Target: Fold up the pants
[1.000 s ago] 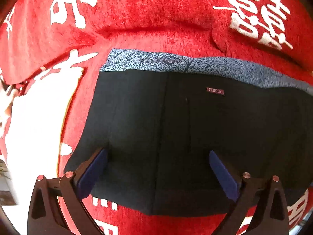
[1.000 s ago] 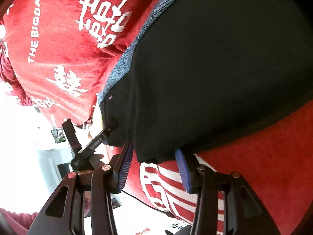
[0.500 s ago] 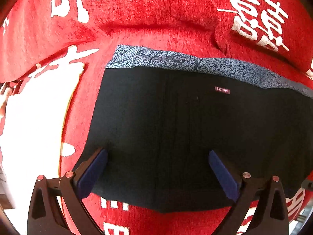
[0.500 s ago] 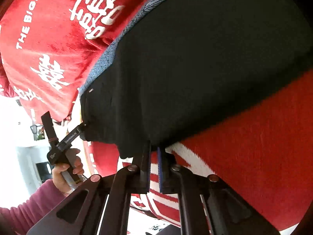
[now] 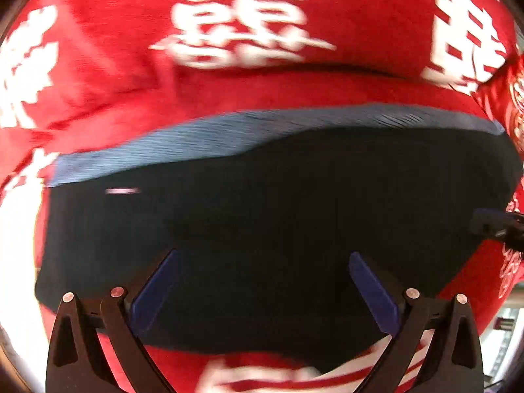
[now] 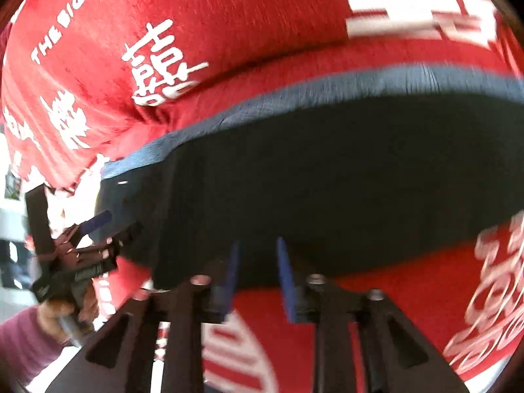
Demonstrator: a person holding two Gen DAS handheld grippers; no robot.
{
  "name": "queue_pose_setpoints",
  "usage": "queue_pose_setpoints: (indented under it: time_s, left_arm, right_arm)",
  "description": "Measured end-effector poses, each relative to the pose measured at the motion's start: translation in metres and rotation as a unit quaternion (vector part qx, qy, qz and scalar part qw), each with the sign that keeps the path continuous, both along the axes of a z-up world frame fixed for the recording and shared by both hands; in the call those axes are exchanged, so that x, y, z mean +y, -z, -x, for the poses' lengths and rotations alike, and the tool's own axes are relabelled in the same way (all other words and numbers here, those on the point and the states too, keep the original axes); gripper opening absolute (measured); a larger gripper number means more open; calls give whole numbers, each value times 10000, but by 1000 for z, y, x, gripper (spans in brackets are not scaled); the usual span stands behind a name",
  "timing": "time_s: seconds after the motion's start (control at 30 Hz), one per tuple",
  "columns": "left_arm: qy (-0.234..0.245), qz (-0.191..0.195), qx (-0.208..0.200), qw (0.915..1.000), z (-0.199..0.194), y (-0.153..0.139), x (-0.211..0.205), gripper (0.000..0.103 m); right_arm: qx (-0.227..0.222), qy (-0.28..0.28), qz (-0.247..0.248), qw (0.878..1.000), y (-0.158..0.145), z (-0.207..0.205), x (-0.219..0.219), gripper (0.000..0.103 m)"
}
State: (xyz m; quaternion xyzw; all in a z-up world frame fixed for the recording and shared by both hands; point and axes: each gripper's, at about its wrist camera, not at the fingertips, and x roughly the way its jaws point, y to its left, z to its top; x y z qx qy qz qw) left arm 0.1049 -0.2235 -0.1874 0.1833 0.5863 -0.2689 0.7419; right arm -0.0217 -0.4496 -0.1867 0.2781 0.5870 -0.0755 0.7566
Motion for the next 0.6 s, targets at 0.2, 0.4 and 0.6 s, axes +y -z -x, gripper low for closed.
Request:
queue_pose_setpoints:
  time_s: [0.2,0.4,0.6]
  left_arm:
    - [-114,-89,78,9999,27,17,-1,103]
    - [-88,-214,74,9997,31,18,-4,103]
    - [-197,-188,99,9996,29,18,1,103]
  right_arm:
    - [34,-153,229,9996,7,23,9,34]
    - [-153,722,-458,9962,-5,59,-17,35]
    - [-129,2203,-1200,9679,19,92,-81,38]
